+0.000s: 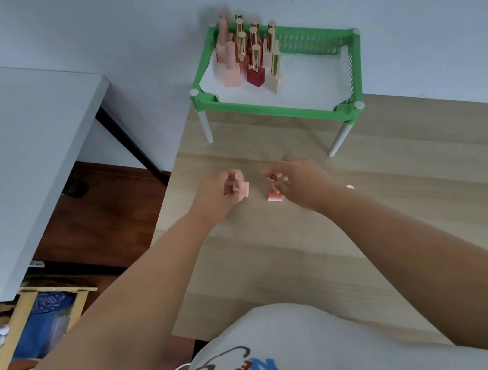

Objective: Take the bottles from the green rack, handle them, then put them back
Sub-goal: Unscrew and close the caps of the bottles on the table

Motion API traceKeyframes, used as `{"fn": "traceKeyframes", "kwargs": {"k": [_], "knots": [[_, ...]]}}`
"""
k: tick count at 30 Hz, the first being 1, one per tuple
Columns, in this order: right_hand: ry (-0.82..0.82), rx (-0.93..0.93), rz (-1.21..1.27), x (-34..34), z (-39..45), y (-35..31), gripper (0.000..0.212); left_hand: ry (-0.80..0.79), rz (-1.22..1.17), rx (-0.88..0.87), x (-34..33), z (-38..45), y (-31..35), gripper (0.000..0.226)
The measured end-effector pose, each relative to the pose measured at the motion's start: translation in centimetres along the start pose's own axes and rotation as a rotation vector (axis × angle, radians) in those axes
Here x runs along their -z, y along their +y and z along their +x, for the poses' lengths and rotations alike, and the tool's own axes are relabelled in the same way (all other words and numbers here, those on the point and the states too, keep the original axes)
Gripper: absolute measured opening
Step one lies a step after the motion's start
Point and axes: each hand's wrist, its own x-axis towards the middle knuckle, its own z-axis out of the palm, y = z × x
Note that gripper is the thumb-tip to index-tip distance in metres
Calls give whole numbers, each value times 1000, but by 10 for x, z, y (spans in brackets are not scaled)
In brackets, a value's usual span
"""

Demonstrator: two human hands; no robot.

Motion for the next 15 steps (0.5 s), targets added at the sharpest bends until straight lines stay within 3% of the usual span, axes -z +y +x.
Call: {"fn": "traceKeyframes", "kwargs": {"k": [3,8,11,15], "knots": [[20,-26,39,-1,-4,1,29,92,-76,51,-6,-9,-8,57],[33,-64,95,-3,-18,3,28,339,-121,97,-38,-38,-22,56],[38,-73,111,-5,-28,2,27,299,-124,81,-56,-47,-26,45],[41,-62,129,-10,-41,-2,25,129,-33,12,-74,-51,-21,55]]}}
